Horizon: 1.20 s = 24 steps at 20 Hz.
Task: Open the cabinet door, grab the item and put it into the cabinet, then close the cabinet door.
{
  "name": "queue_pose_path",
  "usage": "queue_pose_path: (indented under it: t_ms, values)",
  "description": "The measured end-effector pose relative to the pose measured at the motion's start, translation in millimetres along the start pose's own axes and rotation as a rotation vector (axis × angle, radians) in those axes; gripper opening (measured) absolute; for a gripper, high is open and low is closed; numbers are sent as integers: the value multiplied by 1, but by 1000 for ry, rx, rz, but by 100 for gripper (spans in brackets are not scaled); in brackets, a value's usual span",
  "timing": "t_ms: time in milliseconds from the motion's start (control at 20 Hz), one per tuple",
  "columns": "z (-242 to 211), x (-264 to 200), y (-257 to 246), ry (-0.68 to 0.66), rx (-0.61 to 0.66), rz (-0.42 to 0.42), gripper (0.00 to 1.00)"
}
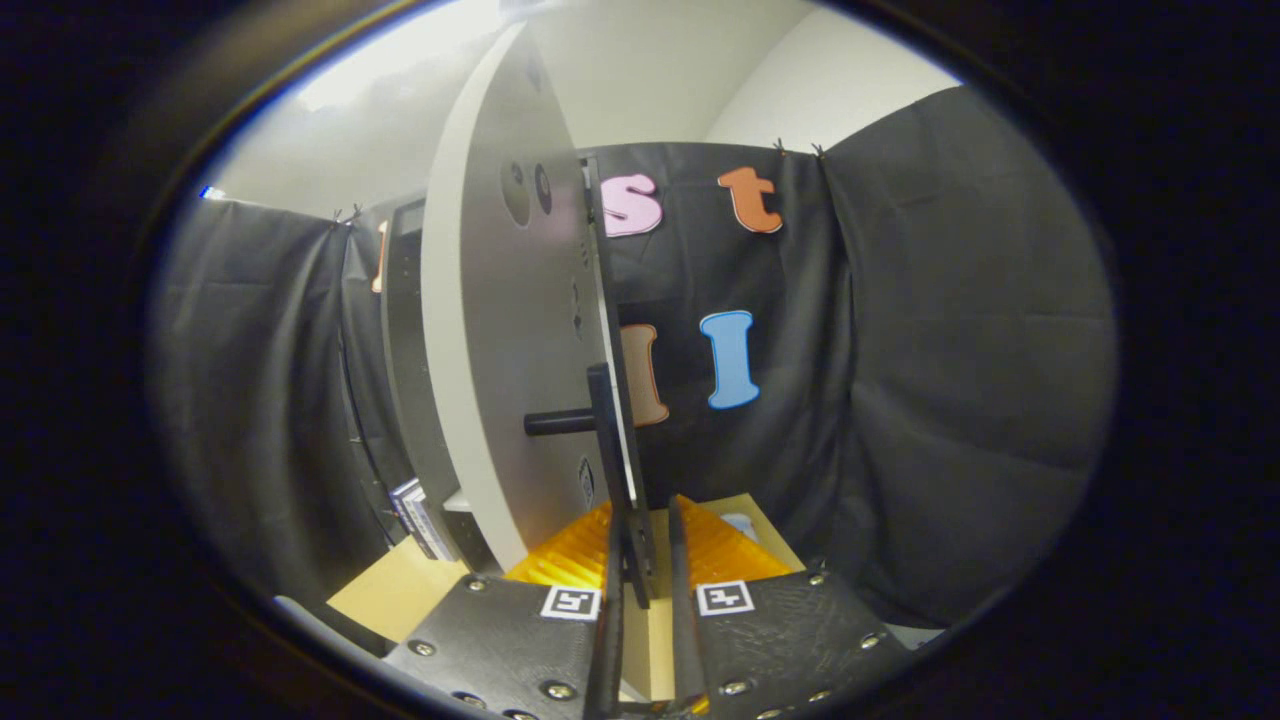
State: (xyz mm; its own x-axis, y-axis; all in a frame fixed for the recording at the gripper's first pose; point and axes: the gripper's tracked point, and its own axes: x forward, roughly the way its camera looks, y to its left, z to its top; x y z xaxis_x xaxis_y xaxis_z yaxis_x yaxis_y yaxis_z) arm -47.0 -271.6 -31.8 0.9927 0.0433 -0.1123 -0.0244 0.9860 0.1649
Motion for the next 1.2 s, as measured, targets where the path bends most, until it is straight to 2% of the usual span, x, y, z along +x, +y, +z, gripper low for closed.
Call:
queue_pose_path:
  t_ms: [200, 400, 650, 800, 1200]
  values:
    - [2, 3, -9, 4, 9, 3, 21]
    - [5, -2, -8, 5, -56, -3, 21]
    - [1, -19, -27, 5, -48, -81, 21]
    - [4, -29, -20, -4, -11, -73, 21]
    - [7, -66, 2, -20, -16, -127, 21]
